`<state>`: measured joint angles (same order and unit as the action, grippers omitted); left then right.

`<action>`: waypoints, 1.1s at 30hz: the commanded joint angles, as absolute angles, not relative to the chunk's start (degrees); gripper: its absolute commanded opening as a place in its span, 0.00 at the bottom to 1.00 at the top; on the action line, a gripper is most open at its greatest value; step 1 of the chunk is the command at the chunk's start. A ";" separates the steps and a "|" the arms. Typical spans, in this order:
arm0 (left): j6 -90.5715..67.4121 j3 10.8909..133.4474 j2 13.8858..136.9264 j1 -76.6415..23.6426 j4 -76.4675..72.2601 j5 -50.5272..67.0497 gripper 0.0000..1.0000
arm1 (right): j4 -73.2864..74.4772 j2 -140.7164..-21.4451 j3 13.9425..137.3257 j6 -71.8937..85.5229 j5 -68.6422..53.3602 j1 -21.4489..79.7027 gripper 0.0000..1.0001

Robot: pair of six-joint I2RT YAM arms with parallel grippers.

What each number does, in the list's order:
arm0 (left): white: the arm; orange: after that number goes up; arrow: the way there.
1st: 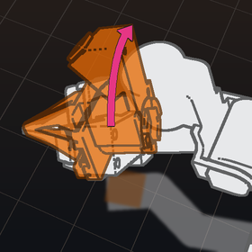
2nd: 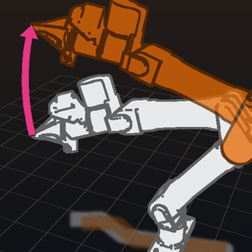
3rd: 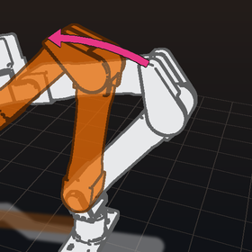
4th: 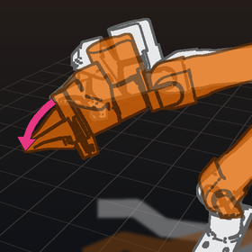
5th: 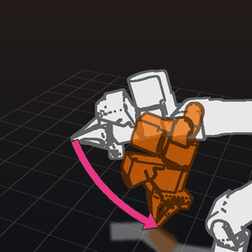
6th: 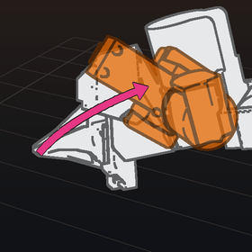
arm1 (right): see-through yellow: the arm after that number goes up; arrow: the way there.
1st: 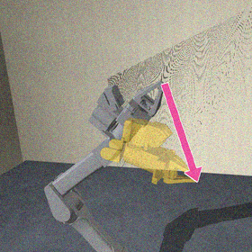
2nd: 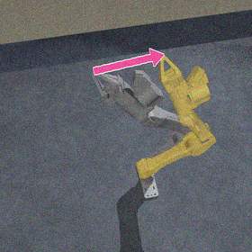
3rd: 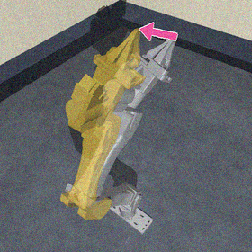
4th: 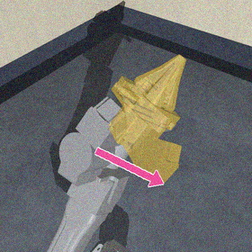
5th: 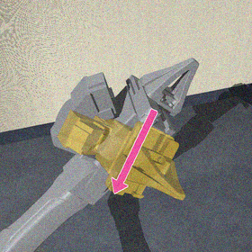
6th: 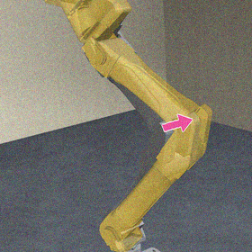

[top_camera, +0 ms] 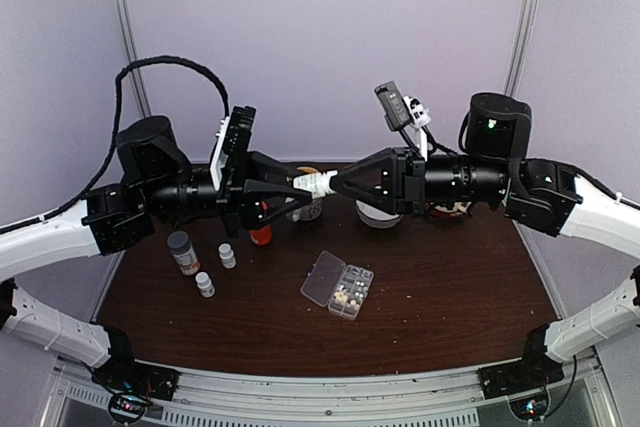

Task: Sort the pills into containers
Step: Unscrew the lid of the pill bottle.

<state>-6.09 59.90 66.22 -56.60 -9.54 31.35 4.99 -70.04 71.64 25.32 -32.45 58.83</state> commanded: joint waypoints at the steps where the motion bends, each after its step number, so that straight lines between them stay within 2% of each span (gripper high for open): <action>1: -15.54 62.19 67.46 -56.56 -12.87 35.83 0.01 | 6.34 -66.72 71.93 2.99 -28.26 59.67 0.02; 5: -20.17 61.12 68.02 -56.53 -16.44 37.32 0.01 | 10.39 -66.91 74.20 -9.29 -29.49 59.96 0.01; 8: -25.27 58.83 68.72 -56.60 -23.79 38.72 0.01 | 7.51 -64.87 70.61 -18.29 -29.43 60.67 0.01; 21: -41.73 53.63 72.47 -56.53 -45.67 41.34 0.00 | 10.96 -63.06 69.88 -45.04 -27.07 60.82 0.01; 33: -50.78 54.56 75.48 -56.27 -48.31 43.17 0.00 | 14.06 -62.23 68.33 -65.47 -23.98 60.91 0.00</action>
